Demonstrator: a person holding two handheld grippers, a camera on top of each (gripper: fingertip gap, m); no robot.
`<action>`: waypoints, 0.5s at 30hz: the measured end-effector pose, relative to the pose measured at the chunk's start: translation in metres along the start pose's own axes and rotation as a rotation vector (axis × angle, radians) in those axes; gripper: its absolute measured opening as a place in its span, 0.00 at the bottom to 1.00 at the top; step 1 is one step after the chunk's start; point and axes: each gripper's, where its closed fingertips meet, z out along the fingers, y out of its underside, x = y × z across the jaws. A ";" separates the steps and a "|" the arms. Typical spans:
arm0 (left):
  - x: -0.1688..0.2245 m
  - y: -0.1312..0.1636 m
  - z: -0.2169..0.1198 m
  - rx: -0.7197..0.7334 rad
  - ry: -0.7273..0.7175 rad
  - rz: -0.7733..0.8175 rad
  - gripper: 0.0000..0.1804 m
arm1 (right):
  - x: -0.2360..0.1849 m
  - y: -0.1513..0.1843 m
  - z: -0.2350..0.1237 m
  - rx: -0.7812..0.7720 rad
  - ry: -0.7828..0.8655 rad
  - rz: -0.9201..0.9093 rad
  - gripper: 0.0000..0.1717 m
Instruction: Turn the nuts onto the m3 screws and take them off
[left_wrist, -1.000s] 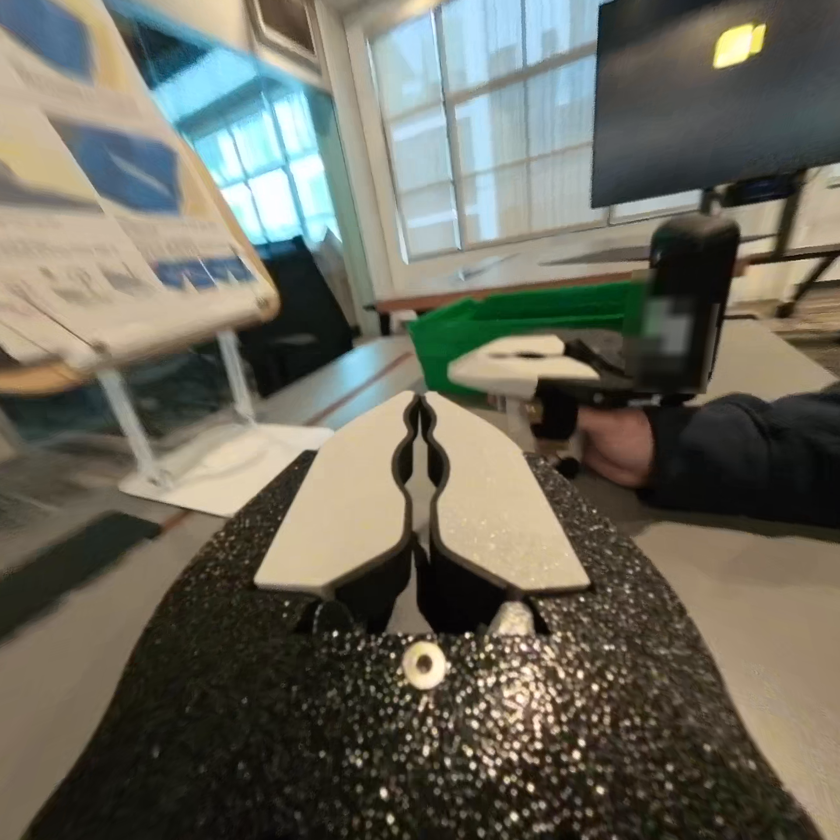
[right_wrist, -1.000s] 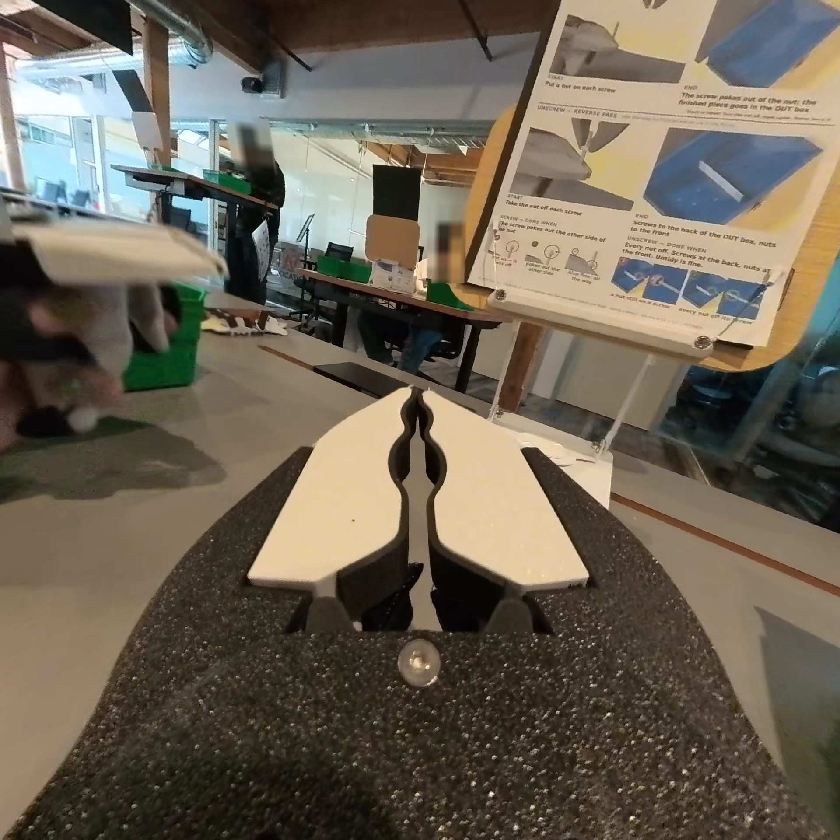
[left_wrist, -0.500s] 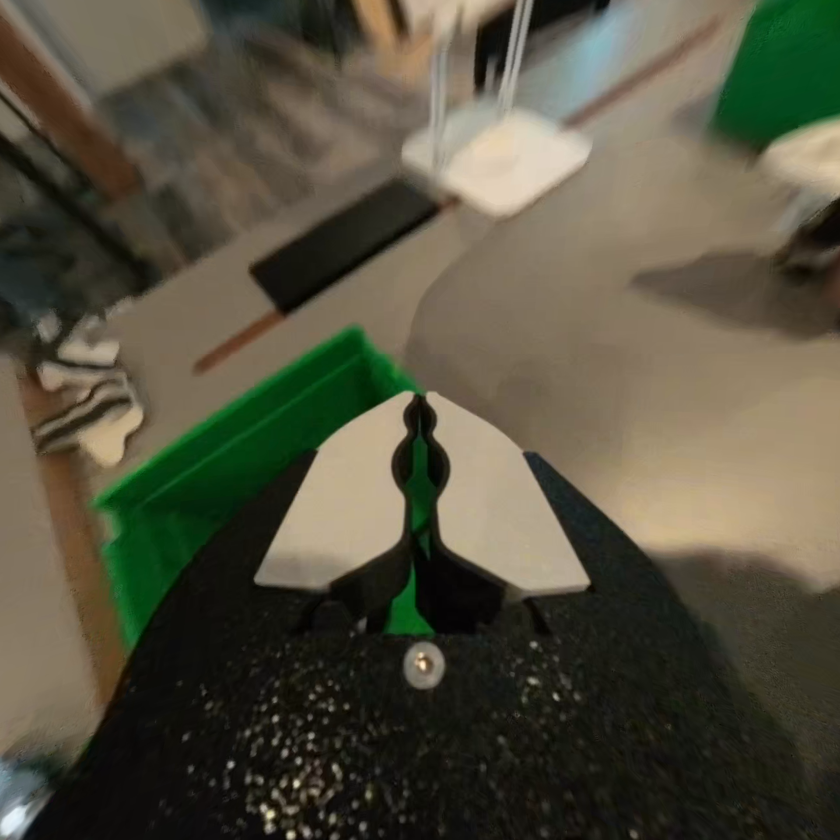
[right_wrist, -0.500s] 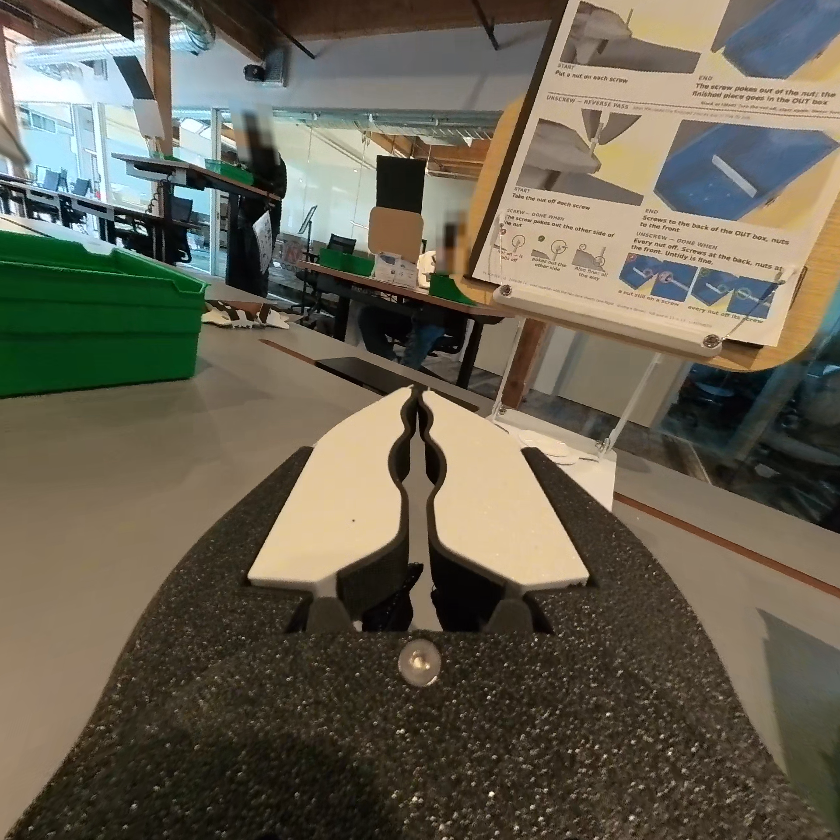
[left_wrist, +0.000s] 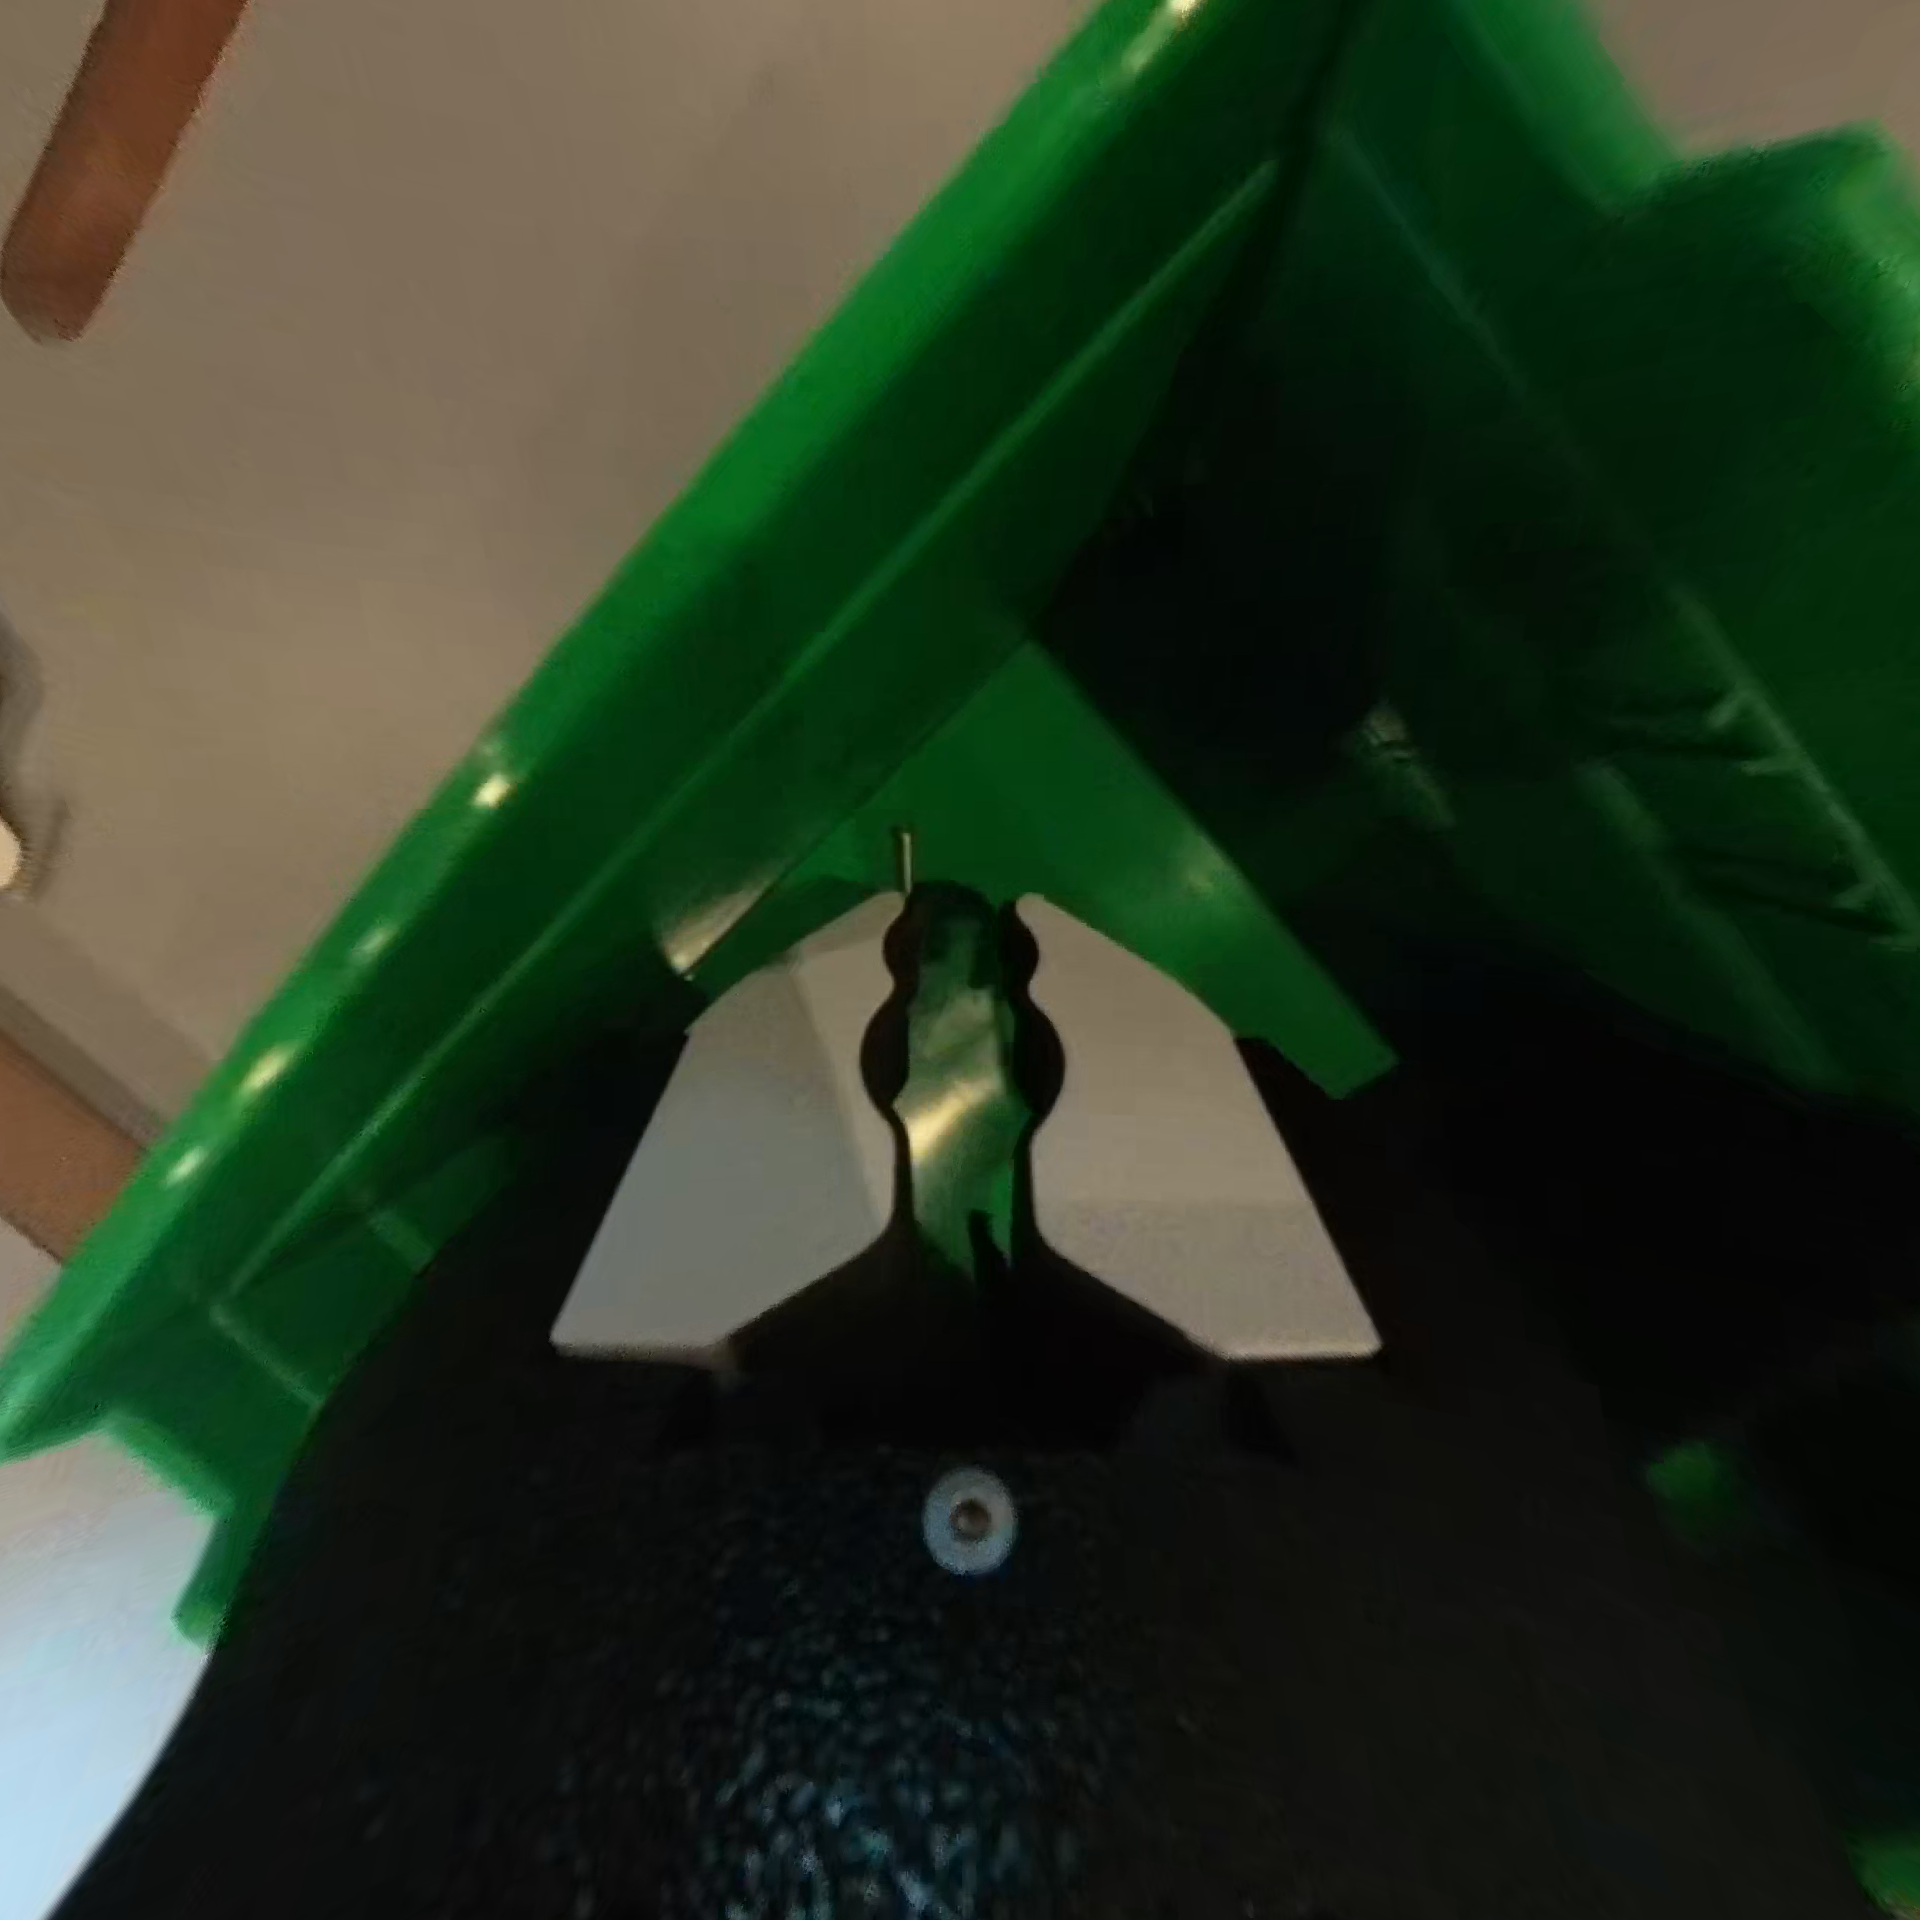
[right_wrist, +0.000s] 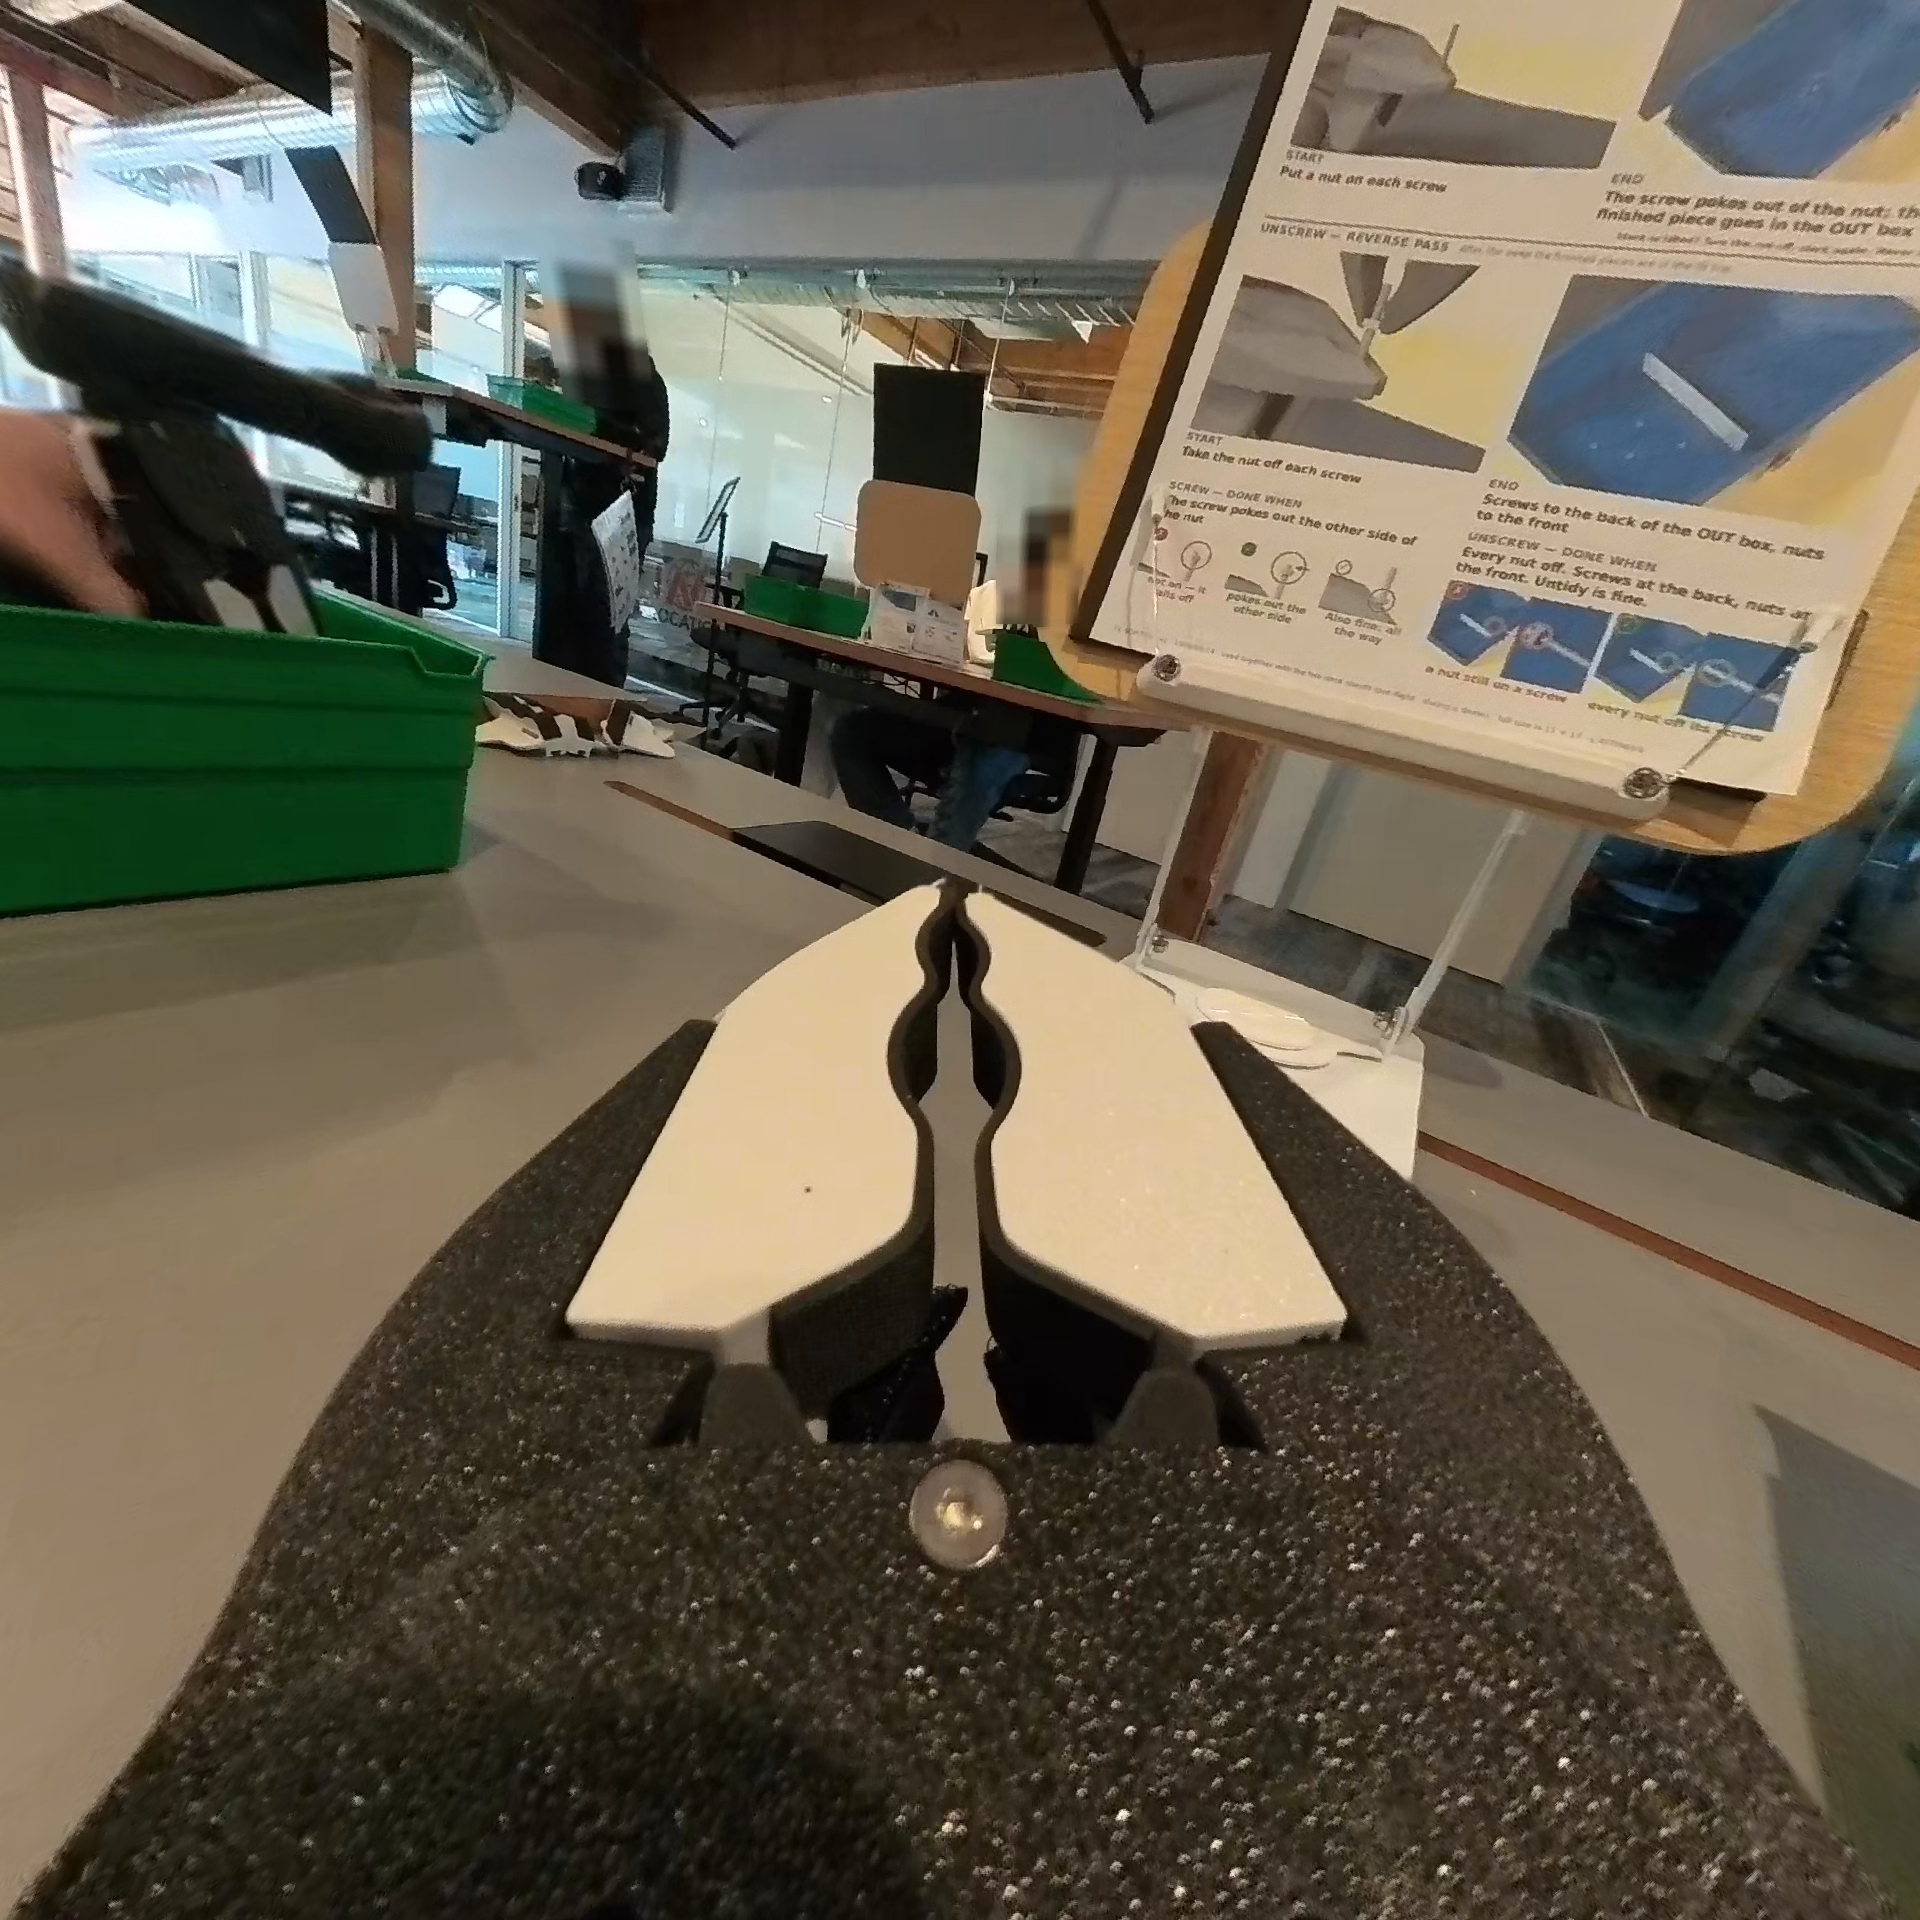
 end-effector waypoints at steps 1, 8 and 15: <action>-0.001 -0.002 0.003 -0.006 0.001 0.001 0.07 | -0.001 0.000 0.000 -0.001 -0.004 -0.002 0.00; -0.008 -0.001 0.021 -0.047 -0.006 -0.034 0.02 | -0.007 0.001 0.002 -0.006 -0.032 -0.020 0.00; -0.008 -0.001 0.021 -0.038 0.005 -0.054 0.00 | -0.009 0.000 0.002 -0.004 -0.048 -0.016 0.00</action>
